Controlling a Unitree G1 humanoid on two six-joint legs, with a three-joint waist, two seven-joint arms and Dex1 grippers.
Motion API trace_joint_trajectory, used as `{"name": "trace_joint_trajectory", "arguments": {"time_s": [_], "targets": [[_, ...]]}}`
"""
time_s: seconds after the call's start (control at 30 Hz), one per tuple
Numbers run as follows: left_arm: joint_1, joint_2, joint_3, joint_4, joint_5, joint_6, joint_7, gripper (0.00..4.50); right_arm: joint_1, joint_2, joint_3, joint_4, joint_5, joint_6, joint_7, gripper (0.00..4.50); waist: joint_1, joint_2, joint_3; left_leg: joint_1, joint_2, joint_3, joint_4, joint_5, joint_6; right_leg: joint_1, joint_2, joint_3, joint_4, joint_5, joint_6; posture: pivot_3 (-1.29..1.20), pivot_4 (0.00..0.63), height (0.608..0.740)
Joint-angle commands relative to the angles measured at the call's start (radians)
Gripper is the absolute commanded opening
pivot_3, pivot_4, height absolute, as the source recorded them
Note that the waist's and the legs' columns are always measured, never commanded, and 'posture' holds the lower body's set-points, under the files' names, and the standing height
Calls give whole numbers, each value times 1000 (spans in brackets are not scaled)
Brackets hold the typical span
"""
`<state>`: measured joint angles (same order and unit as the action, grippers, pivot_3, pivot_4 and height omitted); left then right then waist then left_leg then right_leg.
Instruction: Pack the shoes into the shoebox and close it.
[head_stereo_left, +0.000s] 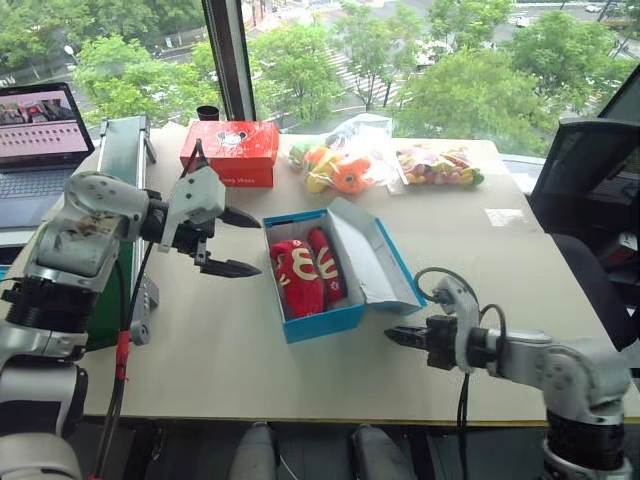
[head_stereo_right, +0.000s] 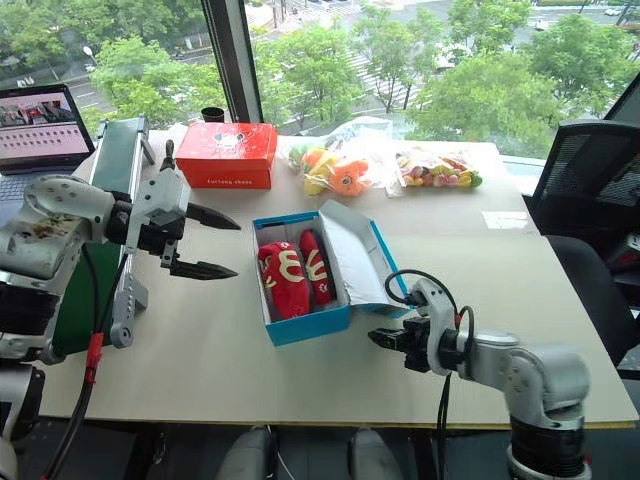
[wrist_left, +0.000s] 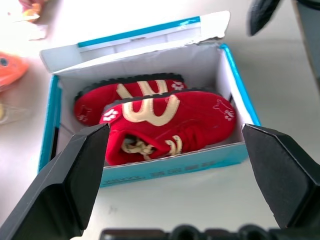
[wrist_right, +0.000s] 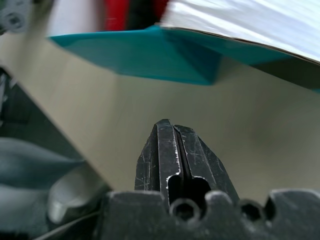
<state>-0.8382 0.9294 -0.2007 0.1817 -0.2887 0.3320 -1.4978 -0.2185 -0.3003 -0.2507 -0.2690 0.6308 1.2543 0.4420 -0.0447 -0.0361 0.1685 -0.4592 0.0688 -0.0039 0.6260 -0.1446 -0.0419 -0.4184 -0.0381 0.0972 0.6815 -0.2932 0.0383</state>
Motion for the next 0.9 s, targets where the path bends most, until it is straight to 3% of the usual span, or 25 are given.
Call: {"name": "trace_joint_trajectory", "arguments": {"time_s": [0.03, 0.13, 0.23, 0.3, 0.37, 0.47, 0.67, 0.8, 0.9], "targets": [[-31, 19, 21, -6, 21, -12, -16, 4500, -15, 51, -27, 142, -43, -171, -27, 27, 0, 0, 0, 0, 0, 0, 0, 0, 0, 0, 0, 0, 0, 0, 0, 0, 150, 739], [-30, 20, 31, -23, 11, 3, -29, 4500, -35, 98, -78, 257, -20, -232, -39, 27, 2, 0, 0, 0, 0, 0, 0, 0, 0, 0, 0, 0, 0, 0, 0, 0, 150, 739], [-31, 28, 39, -32, 7, 16, -35, 4500, -105, 186, -281, 456, 130, -387, -11, 27, -2, -1, -1, 0, 0, 0, 0, 0, 0, 2, 0, -1, 0, 0, 0, 0, 150, 739], [-31, 33, 44, -34, 6, 23, -37, 4500, -138, 218, -377, 500, 230, -441, 25, 27, -3, 0, 0, 5, 0, 0, 1, 0, 0, 7, 0, -1, -1, 1, 1, 0, 150, 739], [-29, 41, 50, -34, 8, 27, -37, 4500, -148, 216, -396, 497, 265, -458, 52, 27, -3, 1, 1, 12, 0, 0, 0, 0, 0, 14, 0, 0, -1, 0, 2, 0, 150, 739], [-18, 54, 78, -27, 11, 35, -9, 4500, -131, 168, -262, 384, 219, -433, 105, 27, -2, 3, 2, 13, 0, 0, -2, 0, 0, 14, 0, 0, -1, -3, 7, 0, 150, 739], [94, 158, 159, -49, 12, 47, 11, 4500, -204, 81, -125, 47, 420, -235, 93, 27, -26, 6, 4, 13, 0, 0, -4, 0, 0, 12, 0, 1, 0, -4, 6, 0, 150, 739], [157, 172, 207, -122, -21, 91, 47, 4500, -254, 74, 25, -11, 429, -136, 24, 27, -22, 4, 3, 13, 1, -1, -4, 0, 0, 14, 0, -1, -1, -4, 6, 0, 150, 739], [228, 183, 261, -205, -51, 143, 78, 4500, -280, 48, 135, -17, 413, -93, 54, 27, -17, 4, 3, 12, 1, -1, -4, 0, 0, 13, 0, 0, -1, -4, 5, 0, 150, 739]]}}
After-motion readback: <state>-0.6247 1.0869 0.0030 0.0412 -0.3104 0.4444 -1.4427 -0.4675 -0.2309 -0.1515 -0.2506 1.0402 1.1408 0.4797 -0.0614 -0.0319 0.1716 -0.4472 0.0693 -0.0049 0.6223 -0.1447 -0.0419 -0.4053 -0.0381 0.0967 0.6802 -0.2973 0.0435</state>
